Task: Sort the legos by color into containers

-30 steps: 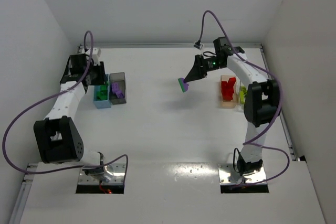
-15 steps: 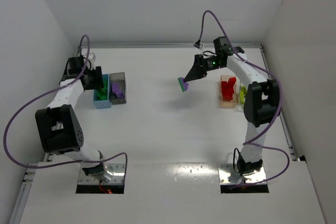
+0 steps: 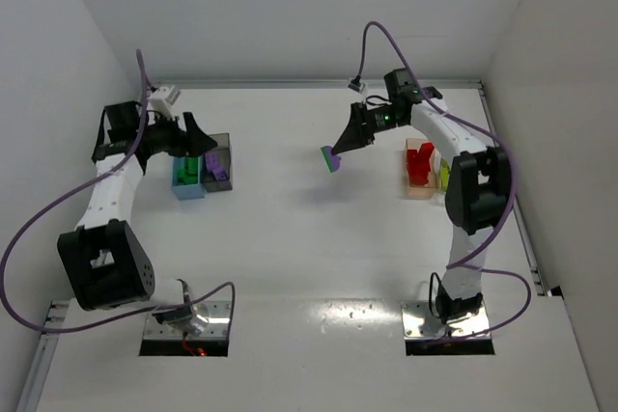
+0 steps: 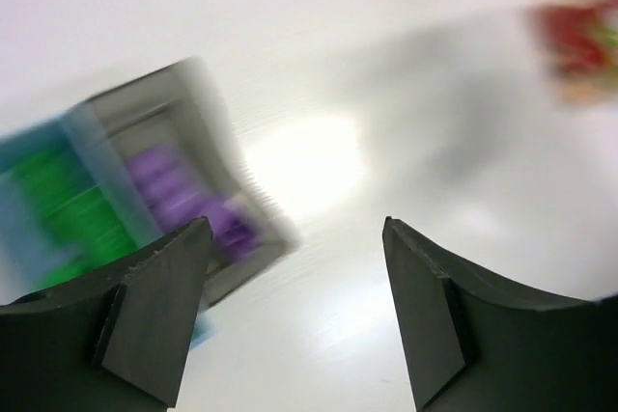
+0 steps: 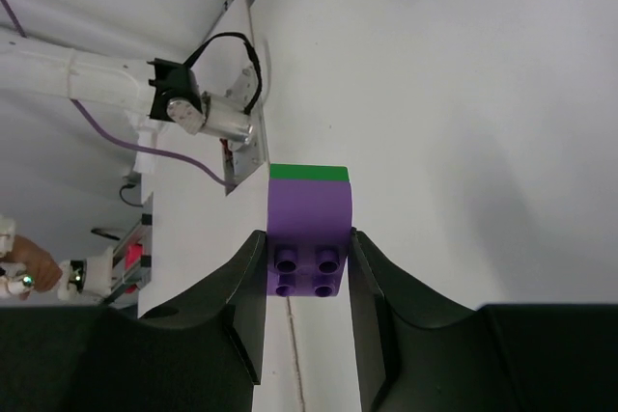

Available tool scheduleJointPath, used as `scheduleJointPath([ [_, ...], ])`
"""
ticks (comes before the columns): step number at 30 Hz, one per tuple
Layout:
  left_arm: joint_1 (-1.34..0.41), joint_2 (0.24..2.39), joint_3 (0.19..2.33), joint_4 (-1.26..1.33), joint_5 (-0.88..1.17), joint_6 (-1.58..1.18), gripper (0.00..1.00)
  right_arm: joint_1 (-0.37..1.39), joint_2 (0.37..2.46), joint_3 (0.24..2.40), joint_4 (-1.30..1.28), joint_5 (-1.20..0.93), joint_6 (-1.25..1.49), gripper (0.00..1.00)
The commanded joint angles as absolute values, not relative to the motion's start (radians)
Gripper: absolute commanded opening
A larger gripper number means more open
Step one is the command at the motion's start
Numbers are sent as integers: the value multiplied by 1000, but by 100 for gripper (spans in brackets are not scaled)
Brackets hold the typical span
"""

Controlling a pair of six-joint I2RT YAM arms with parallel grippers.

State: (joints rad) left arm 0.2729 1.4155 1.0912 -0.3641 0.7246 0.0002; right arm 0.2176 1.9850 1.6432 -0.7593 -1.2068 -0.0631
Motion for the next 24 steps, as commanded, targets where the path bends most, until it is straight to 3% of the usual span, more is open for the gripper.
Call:
scheduleJointPath([
  [1, 217, 1426, 1118, -360, 1338, 43, 78, 244, 1973, 1677, -724, -1282, -63, 2],
  [4, 158, 1540, 1138, -385, 1497, 8, 78, 264, 1983, 1689, -724, -1316, -54, 2],
  [15, -136, 1658, 1238, -410, 1468, 66, 78, 314, 2005, 1698, -660, -1374, 12, 2],
  [24, -230, 1724, 1347, -410, 1427, 57, 77, 363, 2039, 1717, -641, -1356, 31, 2],
])
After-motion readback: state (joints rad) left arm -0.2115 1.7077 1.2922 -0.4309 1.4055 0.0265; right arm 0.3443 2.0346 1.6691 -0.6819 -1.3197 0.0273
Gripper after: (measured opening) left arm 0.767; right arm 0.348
